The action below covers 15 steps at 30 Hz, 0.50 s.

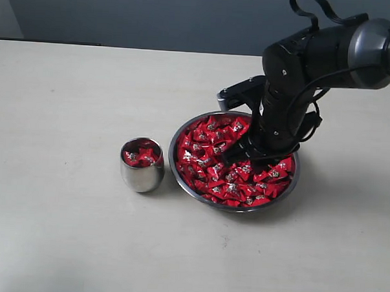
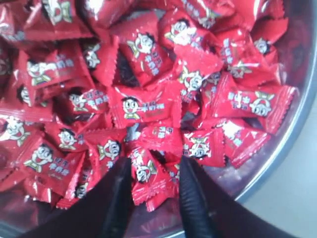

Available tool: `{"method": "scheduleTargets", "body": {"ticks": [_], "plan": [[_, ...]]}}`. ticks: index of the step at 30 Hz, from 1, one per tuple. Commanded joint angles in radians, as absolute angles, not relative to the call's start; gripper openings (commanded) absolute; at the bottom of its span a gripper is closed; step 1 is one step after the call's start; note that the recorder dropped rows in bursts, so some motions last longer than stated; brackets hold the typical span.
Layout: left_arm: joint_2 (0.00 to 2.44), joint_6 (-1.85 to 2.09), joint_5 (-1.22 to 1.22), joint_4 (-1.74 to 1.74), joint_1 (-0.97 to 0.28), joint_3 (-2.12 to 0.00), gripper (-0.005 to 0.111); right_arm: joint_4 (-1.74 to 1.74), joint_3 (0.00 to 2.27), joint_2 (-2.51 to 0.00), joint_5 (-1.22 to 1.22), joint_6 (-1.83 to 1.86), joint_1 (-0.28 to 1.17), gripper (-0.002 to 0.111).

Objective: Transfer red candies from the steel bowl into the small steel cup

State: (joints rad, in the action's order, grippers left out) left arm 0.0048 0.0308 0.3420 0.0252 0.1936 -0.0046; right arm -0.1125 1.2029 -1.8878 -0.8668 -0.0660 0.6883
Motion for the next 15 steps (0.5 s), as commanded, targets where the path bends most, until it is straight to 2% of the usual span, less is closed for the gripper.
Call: {"method": "scheduleTargets", "body": {"ticks": [1,15], "plan": [[0.0,0.029,0.334,0.027,0.187,0.0,0.0,-0.176,1.223,-1.877,-0.833,-0.044,0.689,0.033],[0.0,0.029,0.334,0.027,0.187,0.0,0.0,0.038,1.223,-1.877,-0.838,-0.115,0.689,0.033]]}}
